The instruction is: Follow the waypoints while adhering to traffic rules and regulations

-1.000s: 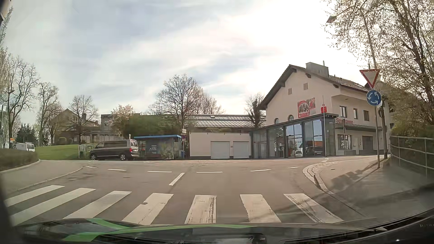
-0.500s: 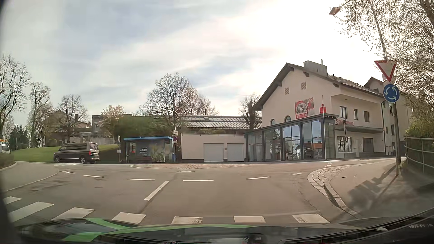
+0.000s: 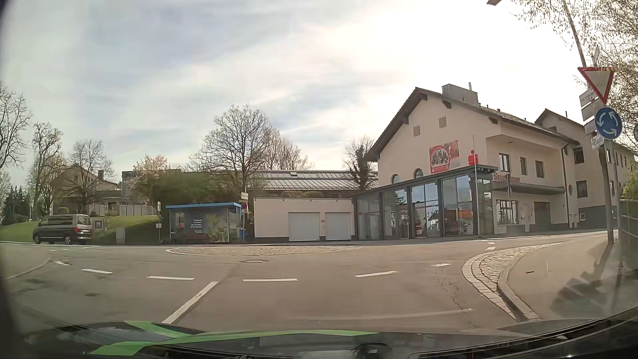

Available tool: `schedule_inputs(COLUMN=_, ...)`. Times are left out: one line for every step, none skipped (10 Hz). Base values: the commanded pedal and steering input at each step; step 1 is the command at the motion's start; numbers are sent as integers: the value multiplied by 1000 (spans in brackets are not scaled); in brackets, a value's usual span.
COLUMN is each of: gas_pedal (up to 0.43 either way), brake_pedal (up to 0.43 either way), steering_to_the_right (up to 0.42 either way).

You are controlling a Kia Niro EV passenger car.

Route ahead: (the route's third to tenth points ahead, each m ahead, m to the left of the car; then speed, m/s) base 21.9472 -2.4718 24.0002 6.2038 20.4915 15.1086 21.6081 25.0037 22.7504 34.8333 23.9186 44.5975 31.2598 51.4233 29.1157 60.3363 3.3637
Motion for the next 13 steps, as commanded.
schedule_inputs(gas_pedal=189, brake_pedal=0, steering_to_the_right=72)
schedule_inputs(gas_pedal=189, brake_pedal=0, steering_to_the_right=81)
schedule_inputs(gas_pedal=197, brake_pedal=0, steering_to_the_right=92)
schedule_inputs(gas_pedal=197, brake_pedal=0, steering_to_the_right=102)
schedule_inputs(gas_pedal=197, brake_pedal=0, steering_to_the_right=112)
schedule_inputs(gas_pedal=197, brake_pedal=0, steering_to_the_right=119)
schedule_inputs(gas_pedal=197, brake_pedal=0, steering_to_the_right=120)
schedule_inputs(gas_pedal=197, brake_pedal=0, steering_to_the_right=120)
schedule_inputs(gas_pedal=197, brake_pedal=0, steering_to_the_right=120)
schedule_inputs(gas_pedal=197, brake_pedal=0, steering_to_the_right=121)
schedule_inputs(gas_pedal=197, brake_pedal=0, steering_to_the_right=121)
schedule_inputs(gas_pedal=197, brake_pedal=0, steering_to_the_right=121)
schedule_inputs(gas_pedal=189, brake_pedal=0, steering_to_the_right=121)
